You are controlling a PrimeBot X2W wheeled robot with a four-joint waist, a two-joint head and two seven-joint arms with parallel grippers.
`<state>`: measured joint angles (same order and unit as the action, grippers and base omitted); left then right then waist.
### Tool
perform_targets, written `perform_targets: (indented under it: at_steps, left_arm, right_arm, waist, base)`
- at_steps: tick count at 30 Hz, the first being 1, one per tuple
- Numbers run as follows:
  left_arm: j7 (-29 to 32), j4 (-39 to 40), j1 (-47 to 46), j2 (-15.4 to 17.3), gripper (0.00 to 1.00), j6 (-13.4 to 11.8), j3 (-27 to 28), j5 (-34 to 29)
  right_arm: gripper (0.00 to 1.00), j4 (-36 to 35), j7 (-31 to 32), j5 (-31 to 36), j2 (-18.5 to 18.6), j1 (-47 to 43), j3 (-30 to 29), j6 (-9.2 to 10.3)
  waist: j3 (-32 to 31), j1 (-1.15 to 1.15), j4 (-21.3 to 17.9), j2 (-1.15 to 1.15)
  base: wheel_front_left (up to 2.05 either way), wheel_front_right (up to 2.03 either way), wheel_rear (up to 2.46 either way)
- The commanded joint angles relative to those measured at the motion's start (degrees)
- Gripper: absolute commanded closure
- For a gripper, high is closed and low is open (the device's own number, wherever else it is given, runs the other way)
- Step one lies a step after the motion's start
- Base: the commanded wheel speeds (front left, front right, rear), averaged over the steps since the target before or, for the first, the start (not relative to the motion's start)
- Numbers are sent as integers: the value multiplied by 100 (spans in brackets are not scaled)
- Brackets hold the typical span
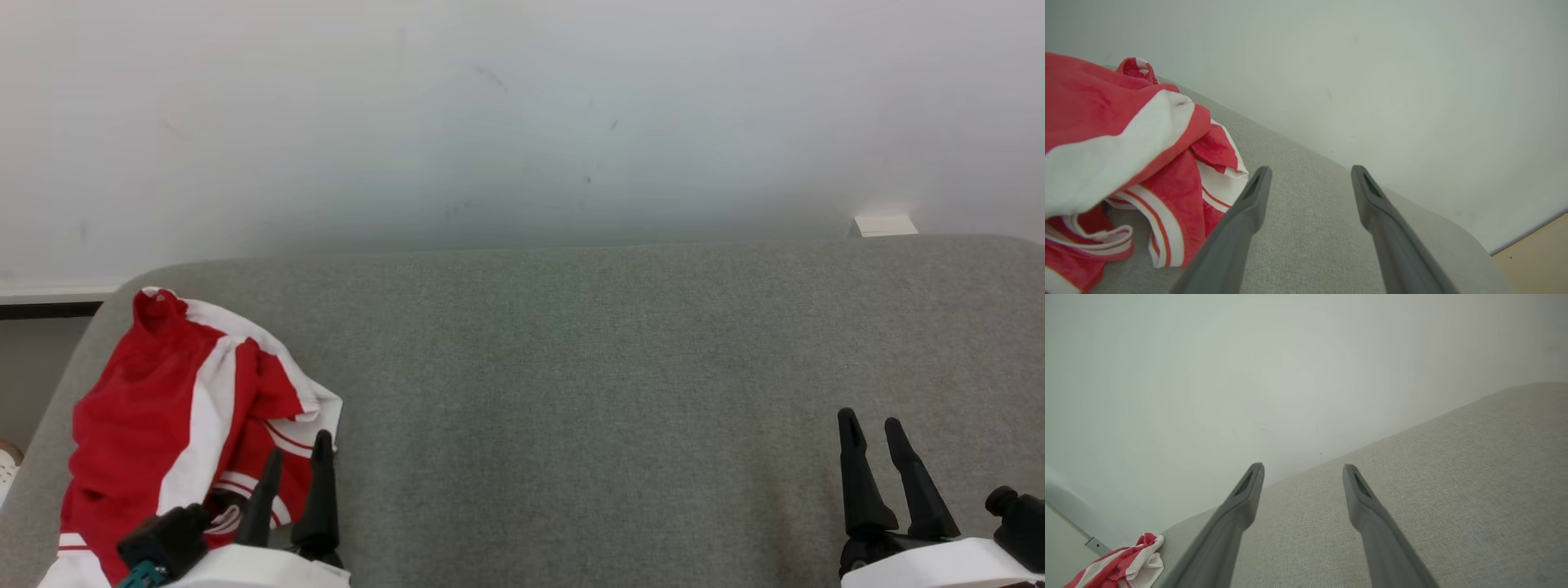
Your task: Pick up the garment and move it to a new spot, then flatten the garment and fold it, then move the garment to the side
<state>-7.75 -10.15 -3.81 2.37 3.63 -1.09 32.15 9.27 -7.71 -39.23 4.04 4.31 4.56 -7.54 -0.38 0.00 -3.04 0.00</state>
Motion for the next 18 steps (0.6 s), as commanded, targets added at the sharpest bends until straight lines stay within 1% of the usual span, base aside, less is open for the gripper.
perform_targets:
  at_steps: [1,8,18]
  left_arm:
    - [-53,19,6,46,0,-15,-10,-185]
    - [-164,3,-4,50,0,-53,-49,-647]
    - [-301,84,-16,55,0,-105,-96,-1213]
  right_arm:
    - [0,-19,-59,197,32,45,7,5]
    - [0,86,-168,716,2,50,57,6]
    - [0,161,-306,1260,-19,75,128,7]
  waist:
    - [-6,0,-7,0]
    - [-27,0,-37,0]
    - [-35,0,-68,0]
  base:
    - [0,0,0]
    - [0,0,0]
    - [0,0,0]
